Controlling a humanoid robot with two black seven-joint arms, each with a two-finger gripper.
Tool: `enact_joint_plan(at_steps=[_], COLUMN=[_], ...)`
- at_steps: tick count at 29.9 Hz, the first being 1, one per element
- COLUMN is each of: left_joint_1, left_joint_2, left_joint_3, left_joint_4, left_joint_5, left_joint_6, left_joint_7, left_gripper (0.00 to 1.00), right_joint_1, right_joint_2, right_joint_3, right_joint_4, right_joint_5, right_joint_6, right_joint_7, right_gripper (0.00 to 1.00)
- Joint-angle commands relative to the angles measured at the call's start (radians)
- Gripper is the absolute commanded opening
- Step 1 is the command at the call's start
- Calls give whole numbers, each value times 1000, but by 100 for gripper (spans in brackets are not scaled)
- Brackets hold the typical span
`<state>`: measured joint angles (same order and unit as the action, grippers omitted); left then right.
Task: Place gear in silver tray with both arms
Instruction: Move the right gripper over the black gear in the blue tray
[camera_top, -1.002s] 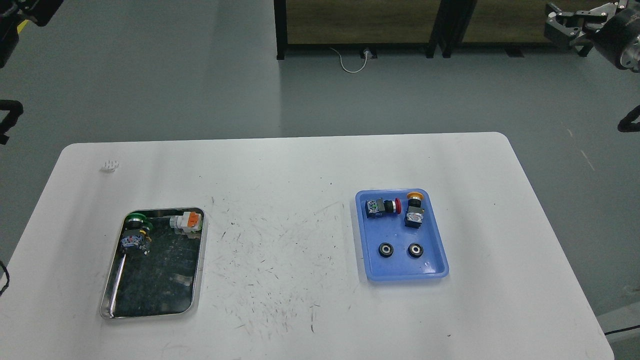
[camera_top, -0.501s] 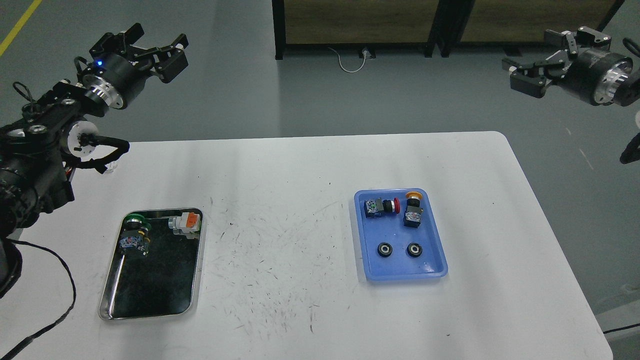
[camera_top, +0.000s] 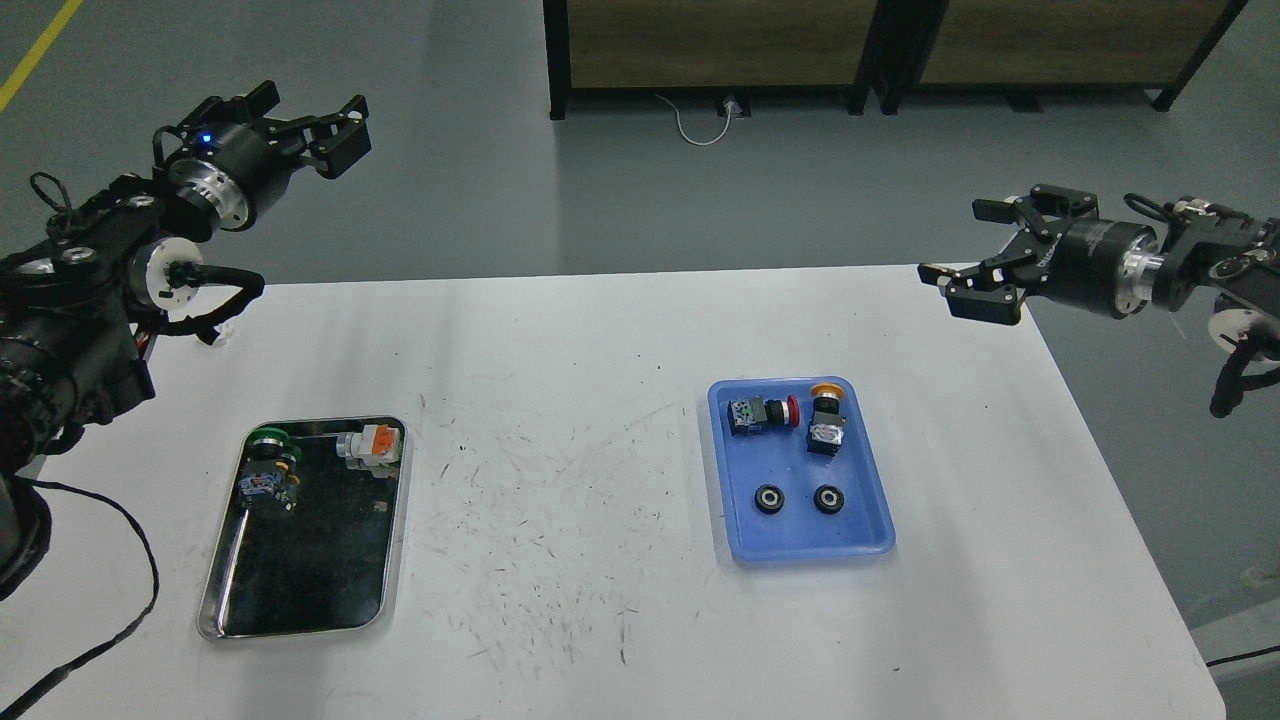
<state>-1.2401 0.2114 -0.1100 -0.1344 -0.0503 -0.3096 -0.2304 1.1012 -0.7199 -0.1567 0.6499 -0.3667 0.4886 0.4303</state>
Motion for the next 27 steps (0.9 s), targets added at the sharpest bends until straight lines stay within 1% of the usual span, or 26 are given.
enact_joint_plan(at_steps=[1,4,7,10,13,17,20,27], left_joint_1=[-19,-32,-38,-39,-41,-39,-39,-41], left_joint_2=[77,129,172,186,210,223,238,264], left_joint_3=[-39,-48,-51,-51,-50,-49,-49,-49], left_joint_4=[-2,-2,-2,-1,-1,-2,-2,-5], left_joint_5=[0,0,0,1,3,3,1,0], left_joint_6=[6,7,7,9,12,27,27,20], left_joint_7=[11,42,48,49,55,75,82,82], left_gripper=[99,99,99,99,100,99,99,100], right_joint_1=[-14,-30,-55,-93,-124,-142,-158,-192], right_joint_2=[-1,-12,-42,-55,-46,-10,11,99], right_joint_3=[2,-9,-10,-12,-10,-10,-10,-43], right_joint_4=[37,100,155,206,215,215,215,205], right_joint_5=[-8,-52,-127,-178,-202,-224,-238,-313], right_joint_6=[0,0,0,0,0,0,0,0], right_joint_7=[1,-8,-44,-74,-116,-130,-162,-168], right_gripper=[100,100,100,100,100,100,100,100])
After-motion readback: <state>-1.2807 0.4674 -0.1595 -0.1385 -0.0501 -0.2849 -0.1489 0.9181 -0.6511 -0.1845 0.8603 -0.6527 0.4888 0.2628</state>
